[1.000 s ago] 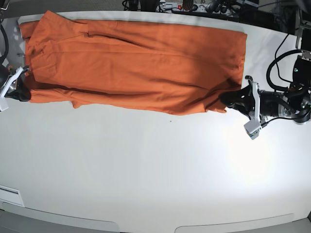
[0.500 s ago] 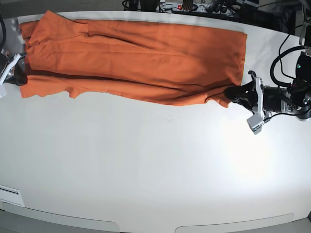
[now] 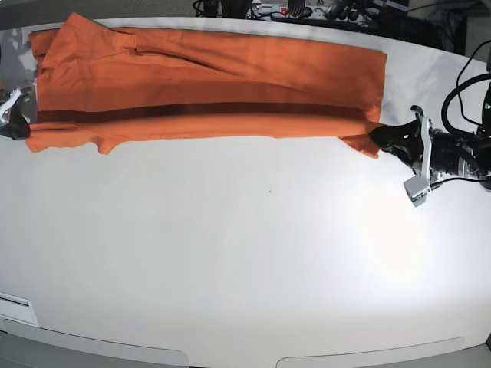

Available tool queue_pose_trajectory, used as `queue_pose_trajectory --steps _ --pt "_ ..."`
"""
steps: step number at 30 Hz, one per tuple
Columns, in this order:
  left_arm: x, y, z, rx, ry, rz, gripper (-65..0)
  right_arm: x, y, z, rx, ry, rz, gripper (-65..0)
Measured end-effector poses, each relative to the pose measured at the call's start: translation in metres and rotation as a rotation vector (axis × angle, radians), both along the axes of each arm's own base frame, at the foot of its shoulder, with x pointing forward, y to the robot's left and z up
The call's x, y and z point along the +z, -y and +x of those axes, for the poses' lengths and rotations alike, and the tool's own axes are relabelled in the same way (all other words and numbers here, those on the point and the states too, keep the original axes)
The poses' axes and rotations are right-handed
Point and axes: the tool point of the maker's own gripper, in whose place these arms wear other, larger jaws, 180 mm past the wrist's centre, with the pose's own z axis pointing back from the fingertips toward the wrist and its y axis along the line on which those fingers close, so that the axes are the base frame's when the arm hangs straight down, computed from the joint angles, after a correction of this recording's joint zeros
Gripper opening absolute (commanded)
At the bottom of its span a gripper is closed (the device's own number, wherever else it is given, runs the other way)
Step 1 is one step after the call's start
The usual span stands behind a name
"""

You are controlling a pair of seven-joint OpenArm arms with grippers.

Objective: Fold the T-shirt properly
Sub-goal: 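Fold the grasped edge with both grippers over toward the first fold, then release the left gripper and reposition it onto the folded strip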

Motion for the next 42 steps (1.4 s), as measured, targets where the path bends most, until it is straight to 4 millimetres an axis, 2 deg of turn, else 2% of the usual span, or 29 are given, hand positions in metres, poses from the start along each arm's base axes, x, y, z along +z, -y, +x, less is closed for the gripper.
queue_pose_trajectory --steps 6,15,26,27,30,32,35,41,42 --pt "-0.009 -0.003 -0.011 0.002 -0.038 0.009 -65.0 -0.010 0.000 -0.015 0.002 -0.049 -0.001 -65.0" --pt "-0.031 -0.006 -0.043 -0.011 -0.144 0.031 -65.0 -0.014 -0.001 -0.018 -0.001 -0.066 0.000 -65.0" --pt "-0.031 -0.011 -0.044 -0.016 -0.151 0.051 -65.0 -0.017 0.000 -0.021 -0.001 -0.091 -0.007 -65.0" --pt "-0.031 -0.011 -0.044 -0.016 -0.151 0.050 -63.4 -0.018 0.000 -0.022 -0.001 -0.099 -0.009 -65.0" --pt "-0.031 -0.012 -0.044 -0.016 -0.150 0.053 -43.7 -0.019 0.001 -0.024 -0.001 -0.113 -0.014 -65.0" --pt "-0.031 -0.012 -0.044 -0.011 -0.152 0.053 -36.3 -0.019 0.001 -0.024 -0.001 -0.113 -0.014 -65.0" --pt "-0.031 -0.012 -0.041 0.018 -0.156 0.052 -35.7 -0.019 0.001 -0.024 -0.002 -0.113 -0.013 -65.0" --pt "-0.042 -0.025 -0.027 0.096 -0.113 0.143 -35.7 -0.031 -0.010 -0.030 -0.030 -0.113 0.039 -65.0" --pt "-0.043 -0.027 -0.027 0.099 -0.111 0.154 -35.7 -0.031 -0.010 -0.030 -0.031 -0.113 0.038 -62.9"
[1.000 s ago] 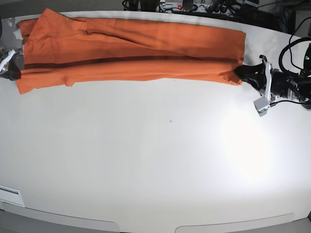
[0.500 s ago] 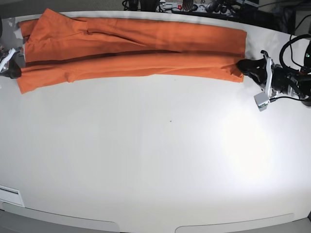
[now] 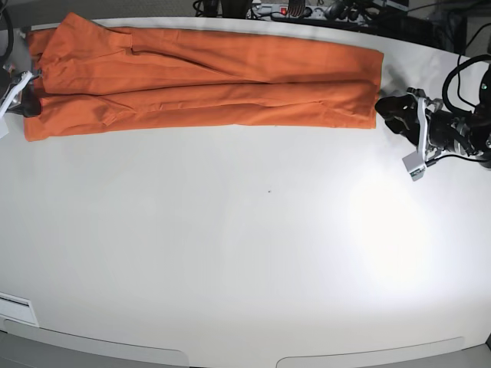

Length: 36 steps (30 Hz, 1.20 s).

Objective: Fold the T-shirt properly
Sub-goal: 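Release the left gripper and reposition it onto the folded strip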

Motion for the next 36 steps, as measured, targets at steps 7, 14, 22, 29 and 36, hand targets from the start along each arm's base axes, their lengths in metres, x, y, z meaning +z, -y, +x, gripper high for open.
queue_pose_trajectory --steps 7,14,22,29,36 --pt "-0.004 -0.006 0.001 0.001 0.009 0.039 -35.7 0.018 -0.001 0.015 0.029 0.050 0.015 -25.4" --pt "-0.003 -0.005 0.002 0.003 0.012 0.035 -35.7 0.045 -0.045 0.022 0.102 0.132 0.204 -26.3" --pt "-0.001 -0.008 0.006 0.012 0.028 0.039 -36.7 0.013 -0.057 0.005 0.025 0.082 0.232 -65.0" --pt "0.029 -0.017 0.035 0.097 0.147 -0.010 -65.0 0.010 -0.060 0.004 0.014 0.084 0.249 -65.0" --pt "0.047 -0.003 0.021 0.009 0.116 -0.122 -65.0 0.005 -0.061 -0.003 0.012 0.058 0.249 -65.0"
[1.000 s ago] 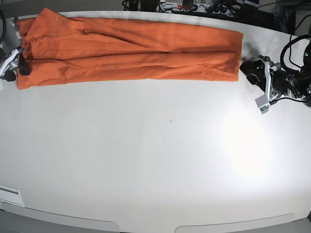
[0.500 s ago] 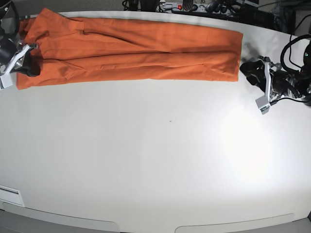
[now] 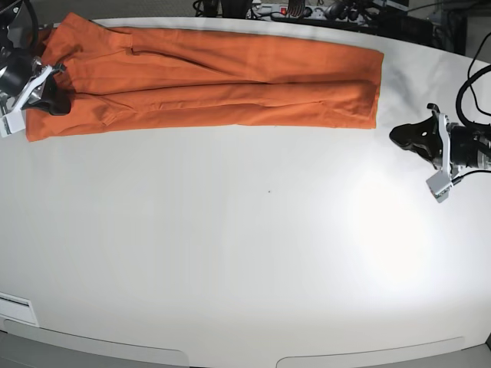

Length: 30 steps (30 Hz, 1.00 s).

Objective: Fold the T-shirt properly
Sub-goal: 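Release the left gripper and reposition it onto the folded strip, then press and smooth the folded strip with both grippers, then release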

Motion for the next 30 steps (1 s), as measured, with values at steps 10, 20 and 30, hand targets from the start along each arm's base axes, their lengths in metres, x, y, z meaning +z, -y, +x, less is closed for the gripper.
queue_pose_trajectory --steps 10,20,30 --pt "-0.001 0.063 -0.063 -0.246 0.004 -0.046 -65.0 -0.013 0.001 -0.021 0.010 -0.083 -0.013 -65.0" --pt "-0.042 0.066 -0.098 -0.239 0.070 0.143 -65.0 -0.030 0.020 -0.040 -0.022 -0.133 -0.138 -65.0" --pt "-0.067 0.079 -0.091 -0.125 0.162 0.170 -65.0 -0.055 -0.004 -0.040 0.051 -0.138 -0.163 -65.0"
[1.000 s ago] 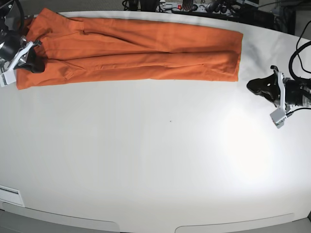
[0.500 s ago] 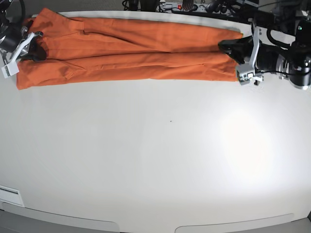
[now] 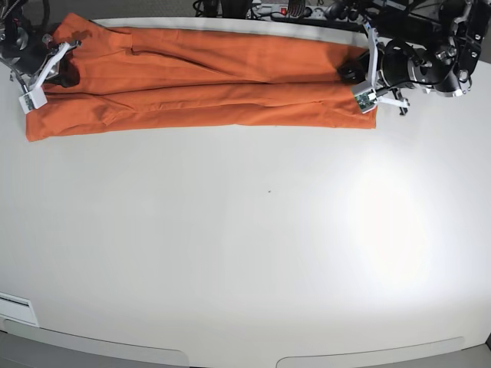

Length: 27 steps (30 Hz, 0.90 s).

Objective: Fold the T-shirt properly
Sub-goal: 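Press and smooth the folded strip with both grippers, then release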

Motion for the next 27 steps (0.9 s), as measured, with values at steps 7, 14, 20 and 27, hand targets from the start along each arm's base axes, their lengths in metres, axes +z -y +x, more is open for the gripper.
queue_pose_trajectory --steps 7,14,20,27 --pt "-0.020 -0.001 0.008 0.118 -0.036 -0.094 -65.0 -0.015 -0.009 0.008 0.070 0.028 -0.108 -65.0" --pt "-0.024 -0.015 0.054 0.225 0.032 -0.181 -65.0 -0.012 0.006 0.026 0.000 0.055 -0.173 -65.0" --pt "-0.022 -0.017 0.102 0.280 0.088 -0.180 -65.0 -0.003 0.009 0.051 -0.001 0.105 -0.197 -65.0" --pt "-0.022 0.012 0.092 0.247 -0.008 -0.246 -65.0 -0.003 0.018 0.071 -0.023 0.127 -0.206 -65.0"
